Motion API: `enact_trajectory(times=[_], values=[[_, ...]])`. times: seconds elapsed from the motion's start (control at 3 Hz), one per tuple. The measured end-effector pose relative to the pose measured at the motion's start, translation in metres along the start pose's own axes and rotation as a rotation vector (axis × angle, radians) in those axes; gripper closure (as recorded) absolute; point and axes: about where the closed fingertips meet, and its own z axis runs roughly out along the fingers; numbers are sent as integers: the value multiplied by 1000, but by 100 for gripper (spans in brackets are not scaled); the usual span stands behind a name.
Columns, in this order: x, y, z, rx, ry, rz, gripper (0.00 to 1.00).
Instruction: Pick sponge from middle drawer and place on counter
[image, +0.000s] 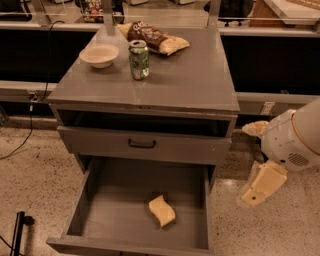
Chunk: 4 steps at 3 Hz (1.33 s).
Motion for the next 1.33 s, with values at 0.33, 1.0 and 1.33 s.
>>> enact_trajectory(times=[0.33,1.0,1.33], values=[[-17,-3,17,-45,-61,-62,0],[-69,20,138,-84,-242,-189,0],[-76,4,139,-15,-255,-183,0]])
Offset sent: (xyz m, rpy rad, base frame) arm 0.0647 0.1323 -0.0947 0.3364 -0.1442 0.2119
